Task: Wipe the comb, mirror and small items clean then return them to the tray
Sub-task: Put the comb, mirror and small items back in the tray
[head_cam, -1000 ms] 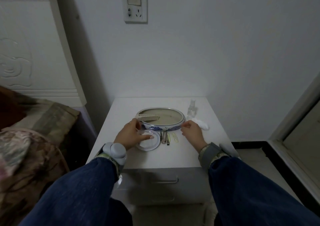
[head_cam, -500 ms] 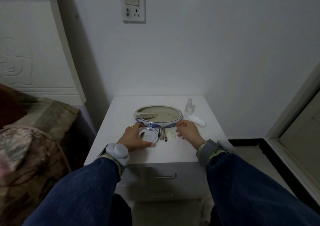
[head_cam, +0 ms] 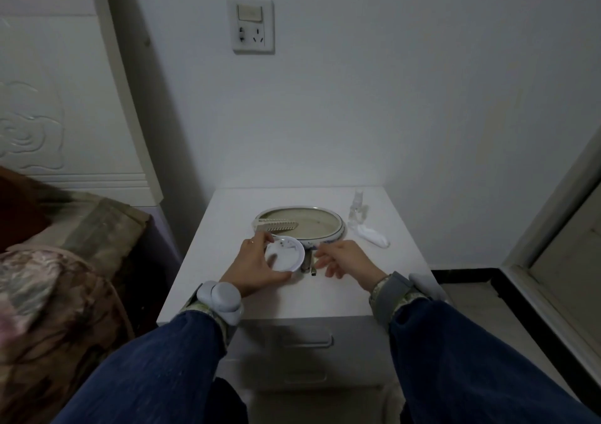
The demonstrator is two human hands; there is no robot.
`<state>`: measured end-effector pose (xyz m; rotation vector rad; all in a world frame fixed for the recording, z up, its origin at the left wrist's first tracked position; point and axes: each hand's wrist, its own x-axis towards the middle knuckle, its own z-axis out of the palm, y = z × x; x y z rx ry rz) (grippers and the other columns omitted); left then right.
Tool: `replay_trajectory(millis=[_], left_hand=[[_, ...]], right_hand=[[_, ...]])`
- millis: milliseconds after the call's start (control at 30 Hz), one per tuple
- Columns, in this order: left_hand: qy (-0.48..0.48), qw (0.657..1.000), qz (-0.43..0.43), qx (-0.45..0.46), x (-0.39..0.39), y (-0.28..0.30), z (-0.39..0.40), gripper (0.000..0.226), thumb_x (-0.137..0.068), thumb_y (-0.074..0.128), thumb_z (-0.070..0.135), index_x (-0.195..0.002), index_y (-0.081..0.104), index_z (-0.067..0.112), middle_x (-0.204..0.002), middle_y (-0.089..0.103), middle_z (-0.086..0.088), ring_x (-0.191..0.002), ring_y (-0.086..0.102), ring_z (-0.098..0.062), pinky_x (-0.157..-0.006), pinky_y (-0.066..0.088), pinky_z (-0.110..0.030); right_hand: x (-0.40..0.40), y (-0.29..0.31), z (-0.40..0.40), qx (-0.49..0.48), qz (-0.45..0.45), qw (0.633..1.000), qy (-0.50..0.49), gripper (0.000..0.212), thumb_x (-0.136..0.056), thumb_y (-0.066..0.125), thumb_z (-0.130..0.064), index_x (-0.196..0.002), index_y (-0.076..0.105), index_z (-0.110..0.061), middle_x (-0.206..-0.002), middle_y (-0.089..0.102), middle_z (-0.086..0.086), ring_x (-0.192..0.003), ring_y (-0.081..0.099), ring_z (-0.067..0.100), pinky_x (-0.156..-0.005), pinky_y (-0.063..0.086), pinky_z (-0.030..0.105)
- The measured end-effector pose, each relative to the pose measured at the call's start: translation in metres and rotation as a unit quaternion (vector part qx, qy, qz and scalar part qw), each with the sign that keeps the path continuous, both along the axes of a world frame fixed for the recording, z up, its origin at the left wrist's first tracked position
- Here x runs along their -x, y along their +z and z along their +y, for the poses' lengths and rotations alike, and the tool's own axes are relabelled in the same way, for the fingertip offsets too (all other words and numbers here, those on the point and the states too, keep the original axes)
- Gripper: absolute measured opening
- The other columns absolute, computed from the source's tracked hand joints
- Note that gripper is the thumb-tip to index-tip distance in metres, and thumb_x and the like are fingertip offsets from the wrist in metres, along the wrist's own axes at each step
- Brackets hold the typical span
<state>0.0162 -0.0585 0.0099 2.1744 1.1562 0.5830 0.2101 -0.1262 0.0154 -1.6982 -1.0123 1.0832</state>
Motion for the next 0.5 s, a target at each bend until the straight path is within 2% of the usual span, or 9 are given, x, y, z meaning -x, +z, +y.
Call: replay_trajectory(millis=[100,233,400,500], left_hand=[[-0.008,1.0,-0.013,0.0,-0.003,-0.001,0.001,0.075,-0.046,0.068,0.06,-0.105,0.038,0.025,-0.105,0.052,-0.003,-0.097,0.051,-0.02,-0.08,0.045,-0.029],[-0.023,0.999,-0.034,-0.005,-0.007,0.004,-0.002,0.08,-0.047,0.074,0.057,-0.11,0.039,0.022,-0.111,0.05,-0.002,-0.102,0.05,-0.018,-0.088,0.047,-0.031],[-0.045,0.997,-0.059,-0.018,-0.014,0.008,-0.003,0.082,-0.059,0.085,0.035,-0.124,0.038,0.018,-0.124,0.044,-0.001,-0.109,0.047,-0.013,-0.091,0.041,-0.021],[-0.034,0.997,-0.063,-0.024,-0.014,0.011,-0.002,0.086,-0.065,0.084,0.031,-0.133,0.033,0.016,-0.124,0.041,0.003,-0.112,0.042,-0.012,-0.093,0.035,-0.022]], right_hand=[[0.006,0.003,0.0,0.005,0.029,0.999,0.028,0.027,-0.088,0.06,-0.031,-0.082,0.066,-0.005,-0.06,0.068,0.002,-0.041,0.053,0.011,-0.039,0.033,0.018],[0.008,0.007,0.004,-0.018,0.043,0.998,0.042,0.024,-0.08,0.071,-0.024,-0.08,0.068,0.0,-0.056,0.06,0.01,-0.046,0.051,0.018,-0.044,0.033,0.023],[0.011,0.019,0.008,-0.052,0.093,0.994,0.015,0.011,-0.081,0.068,-0.006,-0.071,0.063,-0.002,-0.047,0.059,0.004,-0.039,0.055,0.011,-0.039,0.04,0.017],[0.012,0.02,0.013,-0.077,0.043,0.996,-0.021,0.012,-0.081,0.066,-0.003,-0.085,0.065,0.008,-0.049,0.057,0.006,-0.036,0.052,0.008,-0.038,0.041,0.018]])
